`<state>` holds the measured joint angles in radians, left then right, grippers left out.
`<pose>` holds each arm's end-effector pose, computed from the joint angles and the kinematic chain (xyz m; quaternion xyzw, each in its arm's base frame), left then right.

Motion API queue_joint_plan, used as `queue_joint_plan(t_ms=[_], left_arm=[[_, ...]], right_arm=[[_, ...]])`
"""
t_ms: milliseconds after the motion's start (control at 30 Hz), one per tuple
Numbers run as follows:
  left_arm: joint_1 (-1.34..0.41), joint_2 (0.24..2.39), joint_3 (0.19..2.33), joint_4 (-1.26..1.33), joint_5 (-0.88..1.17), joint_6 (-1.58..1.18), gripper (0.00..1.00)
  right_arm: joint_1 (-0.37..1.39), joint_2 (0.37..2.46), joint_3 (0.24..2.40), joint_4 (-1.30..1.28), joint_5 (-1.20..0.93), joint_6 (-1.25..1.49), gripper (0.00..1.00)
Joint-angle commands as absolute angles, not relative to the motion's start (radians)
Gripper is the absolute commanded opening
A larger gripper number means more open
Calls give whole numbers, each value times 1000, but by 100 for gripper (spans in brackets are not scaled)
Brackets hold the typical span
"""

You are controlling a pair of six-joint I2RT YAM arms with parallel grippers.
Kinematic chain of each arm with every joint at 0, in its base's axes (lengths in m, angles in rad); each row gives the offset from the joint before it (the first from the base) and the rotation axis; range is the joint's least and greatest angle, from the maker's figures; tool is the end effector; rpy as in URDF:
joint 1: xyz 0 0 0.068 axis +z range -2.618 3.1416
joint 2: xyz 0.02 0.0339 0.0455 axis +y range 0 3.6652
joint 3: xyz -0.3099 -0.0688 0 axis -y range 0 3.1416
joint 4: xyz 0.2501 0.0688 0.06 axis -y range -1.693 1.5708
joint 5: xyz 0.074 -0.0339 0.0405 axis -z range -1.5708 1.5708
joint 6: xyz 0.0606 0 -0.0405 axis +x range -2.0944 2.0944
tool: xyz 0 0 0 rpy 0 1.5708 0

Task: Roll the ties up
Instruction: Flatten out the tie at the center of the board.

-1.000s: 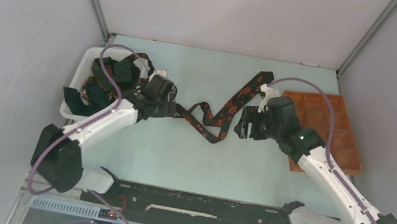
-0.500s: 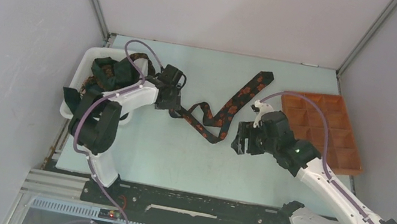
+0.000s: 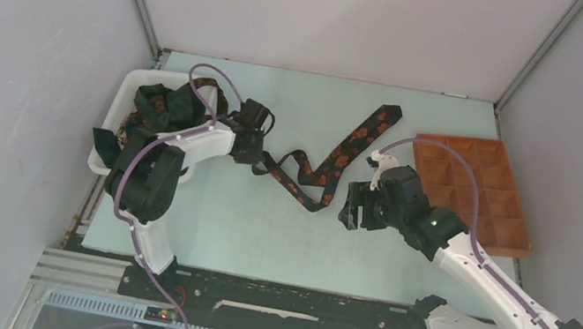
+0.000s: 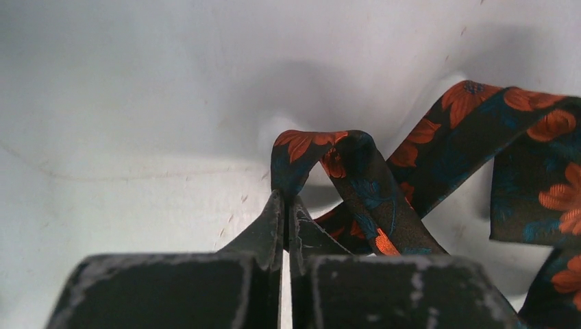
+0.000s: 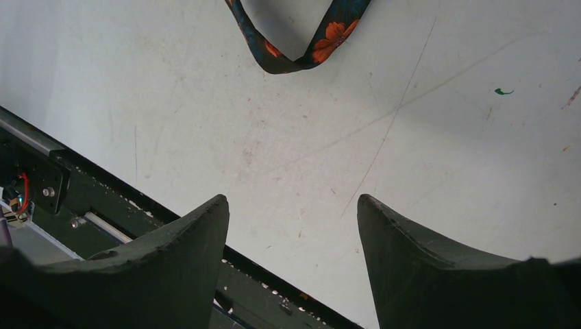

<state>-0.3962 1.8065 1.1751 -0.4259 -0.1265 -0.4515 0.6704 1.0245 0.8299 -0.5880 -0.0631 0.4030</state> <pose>0.3679 -0.1456 0.1988 -0.0427 0.9645 -0.0485 0.2561 0.1632 0.1343 0.2940 -0.1350 0.9130 0.2213 0.3149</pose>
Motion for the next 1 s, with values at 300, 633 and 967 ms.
queue_joint_plan(t_ms=[300, 633, 967], left_arm=[[-573, 1404, 1114, -713, -351, -493, 0], [-738, 1244, 1052, -971, -394, -647, 0], [-936, 1146, 919, -1017, -335, -813, 36]], right_arm=[[681, 1063, 831, -483, -76, 426, 71], [683, 1083, 831, -472, -52, 417, 71], [683, 1110, 833, -449, -46, 407, 71]])
